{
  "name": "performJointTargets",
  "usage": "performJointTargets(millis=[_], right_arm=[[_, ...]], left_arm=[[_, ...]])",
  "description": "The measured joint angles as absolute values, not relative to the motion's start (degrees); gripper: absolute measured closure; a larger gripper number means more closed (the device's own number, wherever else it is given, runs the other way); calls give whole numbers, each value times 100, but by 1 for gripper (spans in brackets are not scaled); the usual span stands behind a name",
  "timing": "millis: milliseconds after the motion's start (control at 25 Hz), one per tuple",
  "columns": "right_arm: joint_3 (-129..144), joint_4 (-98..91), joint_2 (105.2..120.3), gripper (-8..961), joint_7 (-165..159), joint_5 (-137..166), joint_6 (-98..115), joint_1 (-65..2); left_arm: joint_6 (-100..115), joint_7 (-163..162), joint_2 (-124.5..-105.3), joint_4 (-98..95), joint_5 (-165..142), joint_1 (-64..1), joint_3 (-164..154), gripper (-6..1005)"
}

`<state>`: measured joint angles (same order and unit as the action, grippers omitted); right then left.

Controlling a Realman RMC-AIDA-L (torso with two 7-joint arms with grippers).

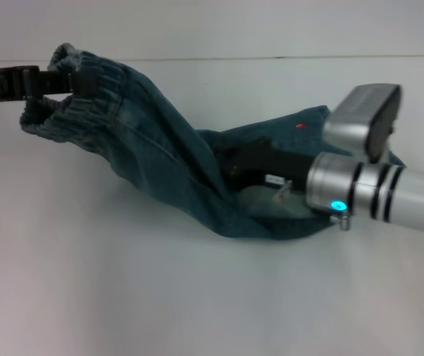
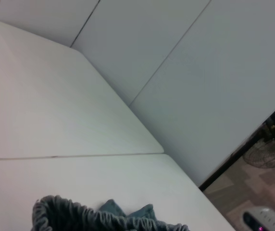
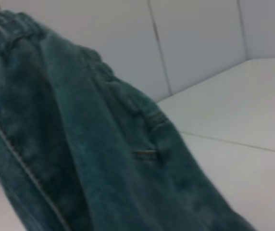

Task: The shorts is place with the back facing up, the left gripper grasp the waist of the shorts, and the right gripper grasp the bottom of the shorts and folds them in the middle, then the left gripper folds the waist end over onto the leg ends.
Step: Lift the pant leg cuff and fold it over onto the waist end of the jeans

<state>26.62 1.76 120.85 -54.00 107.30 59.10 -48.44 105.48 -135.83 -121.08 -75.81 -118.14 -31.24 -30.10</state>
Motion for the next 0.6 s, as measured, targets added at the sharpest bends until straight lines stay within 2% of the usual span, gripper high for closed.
performJointTargets(millis=[600], right_arm=[[2034,1778,12150,918,-4588,10766,4926,-5646]], left_arm=[[10519,-13639,-12167,-7428,-11523,-3390,-3015,912]])
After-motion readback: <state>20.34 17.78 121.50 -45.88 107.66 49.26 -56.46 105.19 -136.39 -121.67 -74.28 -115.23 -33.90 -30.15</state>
